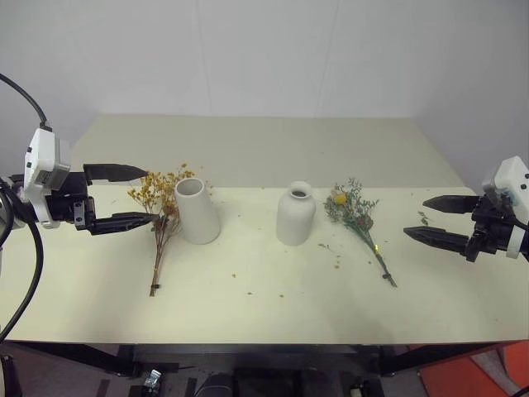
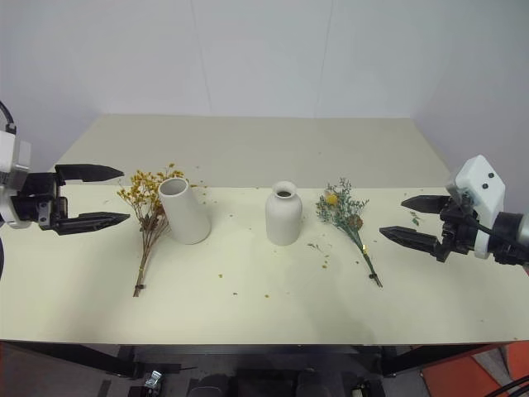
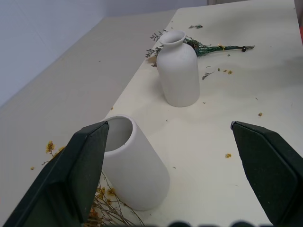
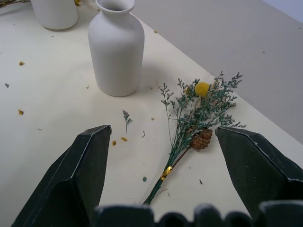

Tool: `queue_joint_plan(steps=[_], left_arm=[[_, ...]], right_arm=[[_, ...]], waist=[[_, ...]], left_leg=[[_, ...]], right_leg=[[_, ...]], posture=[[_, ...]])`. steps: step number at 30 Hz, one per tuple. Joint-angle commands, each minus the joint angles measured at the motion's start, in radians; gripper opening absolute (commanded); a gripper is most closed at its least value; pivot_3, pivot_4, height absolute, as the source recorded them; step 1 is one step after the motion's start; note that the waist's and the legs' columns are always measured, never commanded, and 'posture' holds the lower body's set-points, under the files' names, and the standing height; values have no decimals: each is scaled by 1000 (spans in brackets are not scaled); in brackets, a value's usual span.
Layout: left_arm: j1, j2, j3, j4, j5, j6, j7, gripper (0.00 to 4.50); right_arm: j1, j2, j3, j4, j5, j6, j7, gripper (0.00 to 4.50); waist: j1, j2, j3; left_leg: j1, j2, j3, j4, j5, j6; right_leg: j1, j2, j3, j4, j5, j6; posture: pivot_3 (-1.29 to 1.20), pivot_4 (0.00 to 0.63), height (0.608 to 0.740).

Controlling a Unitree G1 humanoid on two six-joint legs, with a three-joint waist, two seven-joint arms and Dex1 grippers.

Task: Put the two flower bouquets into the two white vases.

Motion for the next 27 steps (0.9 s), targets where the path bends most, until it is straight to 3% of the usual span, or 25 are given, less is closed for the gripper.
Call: queue_joint_plan(steps=[1,16,23,27], left_arm=[[-19,6,21,-17,-16,-3,3,4479],[8,14,38,-46,-20,11,29,4479],[95,62,74,-118,34,59,128,4479],[180,107,139,-208,70,149,224,4479]], right_arm=[[-20,-6,-35,-18,11,-4,-8,4171],[-51,-8,-14,-12,12,-11,-6,4171],[-216,44,84,27,42,-34,25,4171],[-380,105,207,96,11,-78,68,4171]], waist=[[0,0,0],[-1,0,0],[-8,0,0],[-14,0,0]], left_leg=[[0,0,0,0,0,0],[0,0,0,0,0,0],[1,1,0,0,0,0],[1,1,1,0,0,0]], right_leg=[[0,0,0,0,0,0],[0,0,0,0,0,0],[0,1,1,0,0,0],[-1,1,2,0,0,0]], posture=[[0,150,740],[0,150,740],[0,150,740],[0,150,740]])
